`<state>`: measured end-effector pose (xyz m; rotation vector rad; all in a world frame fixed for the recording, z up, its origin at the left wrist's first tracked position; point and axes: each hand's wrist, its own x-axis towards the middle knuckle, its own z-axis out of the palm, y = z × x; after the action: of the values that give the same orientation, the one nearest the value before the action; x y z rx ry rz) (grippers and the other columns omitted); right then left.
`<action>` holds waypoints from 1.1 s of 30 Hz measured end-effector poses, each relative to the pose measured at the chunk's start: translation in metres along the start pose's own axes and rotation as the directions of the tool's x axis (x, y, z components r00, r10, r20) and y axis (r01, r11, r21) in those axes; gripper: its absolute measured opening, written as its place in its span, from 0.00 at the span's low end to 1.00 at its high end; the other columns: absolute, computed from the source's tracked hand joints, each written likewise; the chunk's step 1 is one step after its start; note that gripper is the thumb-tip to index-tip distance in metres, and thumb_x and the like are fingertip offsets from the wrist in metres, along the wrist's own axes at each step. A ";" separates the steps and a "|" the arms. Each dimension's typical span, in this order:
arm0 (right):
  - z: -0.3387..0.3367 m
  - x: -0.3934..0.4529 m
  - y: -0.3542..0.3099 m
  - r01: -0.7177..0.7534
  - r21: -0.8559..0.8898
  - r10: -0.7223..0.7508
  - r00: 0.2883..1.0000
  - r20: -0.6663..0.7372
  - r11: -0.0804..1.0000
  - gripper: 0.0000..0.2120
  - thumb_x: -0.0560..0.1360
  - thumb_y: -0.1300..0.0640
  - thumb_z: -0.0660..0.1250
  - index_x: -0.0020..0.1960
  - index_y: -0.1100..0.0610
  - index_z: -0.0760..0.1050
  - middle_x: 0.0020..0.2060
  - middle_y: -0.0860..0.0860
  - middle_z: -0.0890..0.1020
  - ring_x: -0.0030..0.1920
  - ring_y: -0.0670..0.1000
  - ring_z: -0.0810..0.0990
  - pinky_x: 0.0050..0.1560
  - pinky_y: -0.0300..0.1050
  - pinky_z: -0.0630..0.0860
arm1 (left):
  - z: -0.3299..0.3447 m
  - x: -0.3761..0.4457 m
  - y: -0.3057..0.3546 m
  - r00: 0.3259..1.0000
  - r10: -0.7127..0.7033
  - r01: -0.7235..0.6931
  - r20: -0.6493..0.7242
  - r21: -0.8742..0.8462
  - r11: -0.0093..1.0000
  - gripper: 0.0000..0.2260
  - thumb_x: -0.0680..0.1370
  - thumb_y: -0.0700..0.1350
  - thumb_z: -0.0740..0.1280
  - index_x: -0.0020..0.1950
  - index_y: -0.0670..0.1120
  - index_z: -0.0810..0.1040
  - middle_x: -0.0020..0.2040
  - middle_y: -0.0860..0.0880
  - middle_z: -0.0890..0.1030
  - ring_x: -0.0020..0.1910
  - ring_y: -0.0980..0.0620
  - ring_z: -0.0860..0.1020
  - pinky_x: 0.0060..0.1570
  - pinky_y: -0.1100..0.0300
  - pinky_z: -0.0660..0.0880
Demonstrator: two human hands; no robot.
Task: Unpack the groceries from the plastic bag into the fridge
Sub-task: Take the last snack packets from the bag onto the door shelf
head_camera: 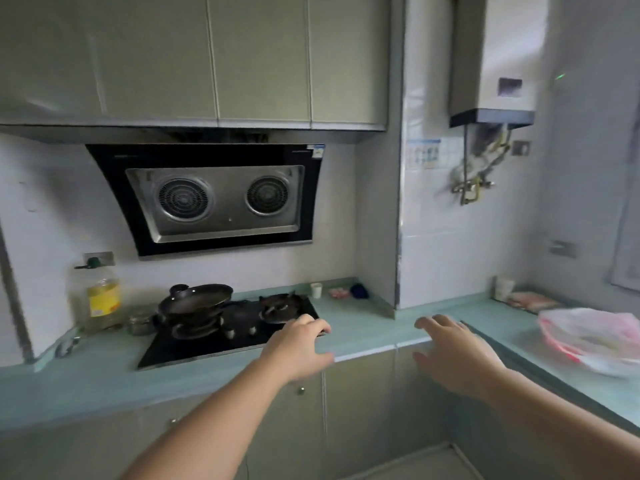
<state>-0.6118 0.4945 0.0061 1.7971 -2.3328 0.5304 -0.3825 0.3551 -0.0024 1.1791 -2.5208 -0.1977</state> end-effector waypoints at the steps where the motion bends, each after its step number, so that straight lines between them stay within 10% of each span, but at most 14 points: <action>1: -0.002 -0.013 0.013 -0.058 -0.015 0.058 0.998 0.002 0.998 0.25 0.75 0.43 0.61 0.71 0.46 0.63 0.68 0.47 0.68 0.66 0.53 0.70 0.61 0.47 0.71 | 0.010 0.008 0.013 0.999 0.045 -0.044 0.032 -0.016 0.999 0.21 0.73 0.57 0.65 0.66 0.58 0.71 0.65 0.56 0.70 0.65 0.52 0.69 0.60 0.54 0.70; 14: -0.039 -0.197 0.128 -0.626 -0.083 0.625 0.780 -0.040 0.776 0.22 0.74 0.43 0.65 0.66 0.47 0.68 0.61 0.49 0.73 0.60 0.52 0.75 0.55 0.46 0.73 | 0.115 0.019 0.188 0.829 0.502 -0.450 0.247 -0.239 0.861 0.22 0.72 0.57 0.66 0.66 0.56 0.71 0.65 0.52 0.73 0.64 0.49 0.72 0.64 0.51 0.70; 33: -0.044 -0.214 0.245 -0.627 0.069 0.630 0.771 -0.092 0.776 0.23 0.75 0.44 0.65 0.67 0.50 0.67 0.62 0.49 0.72 0.63 0.50 0.73 0.55 0.46 0.73 | 0.164 0.024 0.308 0.815 0.516 -0.484 0.262 -0.181 0.856 0.22 0.73 0.57 0.65 0.66 0.56 0.70 0.65 0.53 0.72 0.65 0.52 0.70 0.62 0.54 0.70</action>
<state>-0.7925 0.7582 -0.0688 0.9028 -2.8254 0.7259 -0.6780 0.5320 -0.0659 0.4269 -2.9425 -0.3941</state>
